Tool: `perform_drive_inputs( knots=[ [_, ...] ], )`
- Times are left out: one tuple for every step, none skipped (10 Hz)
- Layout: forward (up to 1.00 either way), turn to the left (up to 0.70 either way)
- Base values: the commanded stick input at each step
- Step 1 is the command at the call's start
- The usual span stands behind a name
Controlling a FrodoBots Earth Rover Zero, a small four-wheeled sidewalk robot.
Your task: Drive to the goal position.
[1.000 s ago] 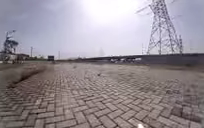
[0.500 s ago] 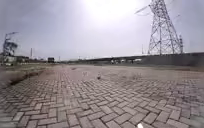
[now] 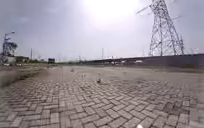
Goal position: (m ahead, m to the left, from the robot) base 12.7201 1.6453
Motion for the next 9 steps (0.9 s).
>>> perform_drive_inputs(
  knots=[
    [1.00,0.00],
    [1.00,0.00],
    [1.00,0.01],
    [1.00,0.04],
    [1.00,0.06],
    [1.00,0.11],
    [1.00,0.16],
    [1.00,0.01],
    [1.00,0.00]
  ],
)
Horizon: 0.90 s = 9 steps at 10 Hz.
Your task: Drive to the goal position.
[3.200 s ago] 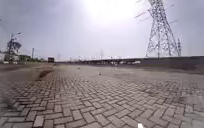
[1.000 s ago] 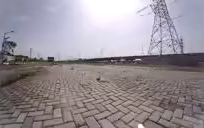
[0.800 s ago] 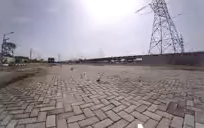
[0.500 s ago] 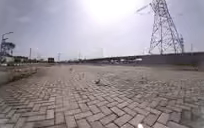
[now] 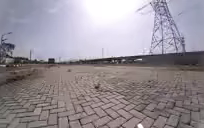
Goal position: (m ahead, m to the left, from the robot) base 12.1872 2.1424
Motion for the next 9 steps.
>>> perform_drive_inputs(
  knots=[
    [1.00,0.00],
    [1.00,0.00],
    [1.00,0.00],
    [1.00,0.00],
    [1.00,0.00],
    [1.00,0.23],
    [1.00,0.26],
    [1.00,0.11],
    [1.00,0.05]
  ],
)
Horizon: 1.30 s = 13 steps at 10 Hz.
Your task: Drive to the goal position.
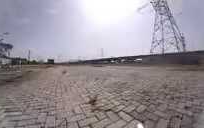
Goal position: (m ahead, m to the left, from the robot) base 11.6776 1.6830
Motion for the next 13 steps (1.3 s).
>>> perform_drive_inputs(
  knots=[
    [1.00,0.00],
    [1.00,0.00],
    [1.00,0.00],
    [1.00,0.00],
    [1.00,0.00],
    [1.00,0.00],
    [1.00,0.00],
    [1.00,0.00],
    [1.00,0.00],
    [1.00,0.00],
    [1.00,0.00],
    [1.00,0.00],
    [1.00,0.00]
  ],
)
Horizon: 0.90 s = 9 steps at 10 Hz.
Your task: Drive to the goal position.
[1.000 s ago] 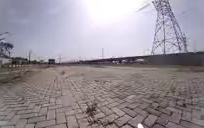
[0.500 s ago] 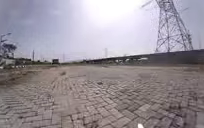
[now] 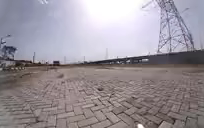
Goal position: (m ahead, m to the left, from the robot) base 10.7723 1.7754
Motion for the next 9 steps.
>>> perform_drive_inputs(
  knots=[
    [1.00,0.00],
    [1.00,0.00],
    [1.00,0.00],
    [1.00,0.00],
    [1.00,0.00],
    [1.00,0.00],
    [1.00,0.00],
    [1.00,0.00],
    [1.00,0.00]
  ],
)
